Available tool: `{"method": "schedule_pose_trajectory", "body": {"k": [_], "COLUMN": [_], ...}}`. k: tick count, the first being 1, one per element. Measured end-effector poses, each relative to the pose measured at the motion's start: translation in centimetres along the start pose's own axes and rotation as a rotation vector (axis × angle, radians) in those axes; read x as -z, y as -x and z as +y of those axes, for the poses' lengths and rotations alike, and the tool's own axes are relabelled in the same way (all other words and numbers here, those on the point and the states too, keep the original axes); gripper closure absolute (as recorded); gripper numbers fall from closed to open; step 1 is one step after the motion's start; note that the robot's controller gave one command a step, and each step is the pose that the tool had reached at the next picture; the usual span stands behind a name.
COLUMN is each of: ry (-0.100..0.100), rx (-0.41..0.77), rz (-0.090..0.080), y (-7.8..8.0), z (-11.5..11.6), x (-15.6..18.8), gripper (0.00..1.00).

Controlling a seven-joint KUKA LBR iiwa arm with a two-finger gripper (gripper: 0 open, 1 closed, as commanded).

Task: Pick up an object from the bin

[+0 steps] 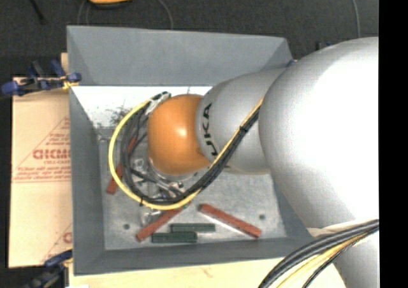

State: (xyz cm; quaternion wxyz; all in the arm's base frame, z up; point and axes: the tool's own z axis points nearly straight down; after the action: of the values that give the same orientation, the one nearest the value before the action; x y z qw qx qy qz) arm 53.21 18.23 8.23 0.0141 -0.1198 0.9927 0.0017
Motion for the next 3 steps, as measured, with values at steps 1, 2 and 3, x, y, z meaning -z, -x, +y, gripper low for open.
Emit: {"method": "schedule_pose_trajectory", "body": {"k": [1, 2, 3], "ry": [0.005, 0.000, 0.003], "rx": [0.173, 0.151, 0.148], "rz": [0.021, 0.027, 0.027], "y": [-2.2, -4.4, -2.3], "z": [-3.8, -6.1, -8.5], "x": [-0.4, 1.8, 1.4], "gripper": [0.00, 0.00, 0.00]}}
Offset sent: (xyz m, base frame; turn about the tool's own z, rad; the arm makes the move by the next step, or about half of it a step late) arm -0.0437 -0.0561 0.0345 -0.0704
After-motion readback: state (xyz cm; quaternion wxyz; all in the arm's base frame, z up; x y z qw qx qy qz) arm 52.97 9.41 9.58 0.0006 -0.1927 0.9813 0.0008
